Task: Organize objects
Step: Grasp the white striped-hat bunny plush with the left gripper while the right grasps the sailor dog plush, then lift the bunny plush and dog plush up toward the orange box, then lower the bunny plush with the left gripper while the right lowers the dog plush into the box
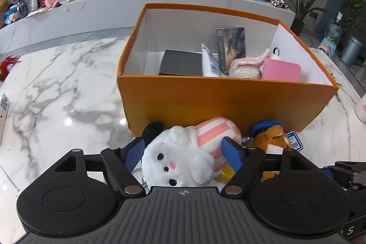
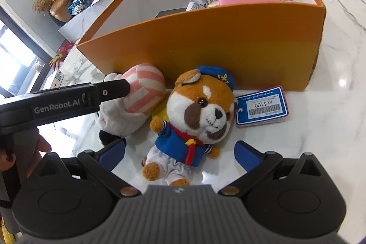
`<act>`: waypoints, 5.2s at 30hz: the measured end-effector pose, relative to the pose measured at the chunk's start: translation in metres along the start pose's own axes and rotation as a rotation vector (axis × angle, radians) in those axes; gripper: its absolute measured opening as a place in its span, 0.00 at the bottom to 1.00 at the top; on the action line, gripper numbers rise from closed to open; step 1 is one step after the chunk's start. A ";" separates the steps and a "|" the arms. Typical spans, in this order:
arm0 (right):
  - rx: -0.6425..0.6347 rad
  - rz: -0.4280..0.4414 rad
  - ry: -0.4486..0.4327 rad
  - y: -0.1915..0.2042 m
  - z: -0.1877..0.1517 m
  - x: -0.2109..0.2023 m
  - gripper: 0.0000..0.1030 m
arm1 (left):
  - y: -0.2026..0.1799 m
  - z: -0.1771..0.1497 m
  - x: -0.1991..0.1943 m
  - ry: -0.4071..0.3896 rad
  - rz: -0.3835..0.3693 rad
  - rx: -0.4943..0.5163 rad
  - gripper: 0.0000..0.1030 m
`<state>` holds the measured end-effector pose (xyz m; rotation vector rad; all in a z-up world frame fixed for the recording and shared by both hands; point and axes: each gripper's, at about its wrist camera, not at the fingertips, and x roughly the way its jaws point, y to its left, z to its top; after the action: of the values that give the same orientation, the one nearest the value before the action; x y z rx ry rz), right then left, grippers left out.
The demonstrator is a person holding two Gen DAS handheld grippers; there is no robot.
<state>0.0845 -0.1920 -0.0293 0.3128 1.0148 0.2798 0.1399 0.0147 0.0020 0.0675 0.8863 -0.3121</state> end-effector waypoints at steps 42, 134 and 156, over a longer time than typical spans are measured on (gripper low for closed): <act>-0.229 -0.210 0.022 -0.008 -0.006 0.001 0.99 | 0.015 -0.019 0.012 0.244 -0.080 -0.116 0.92; -0.351 -0.107 -0.357 0.014 0.031 -0.127 0.61 | -0.023 0.025 -0.074 -0.156 0.071 -0.070 0.80; -0.227 -0.082 -0.507 0.006 0.127 -0.104 0.61 | -0.007 0.097 -0.038 -0.244 0.024 -0.124 0.80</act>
<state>0.1414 -0.2411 0.1170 0.1238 0.4887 0.2232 0.1884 -0.0013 0.0935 -0.0738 0.6605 -0.2369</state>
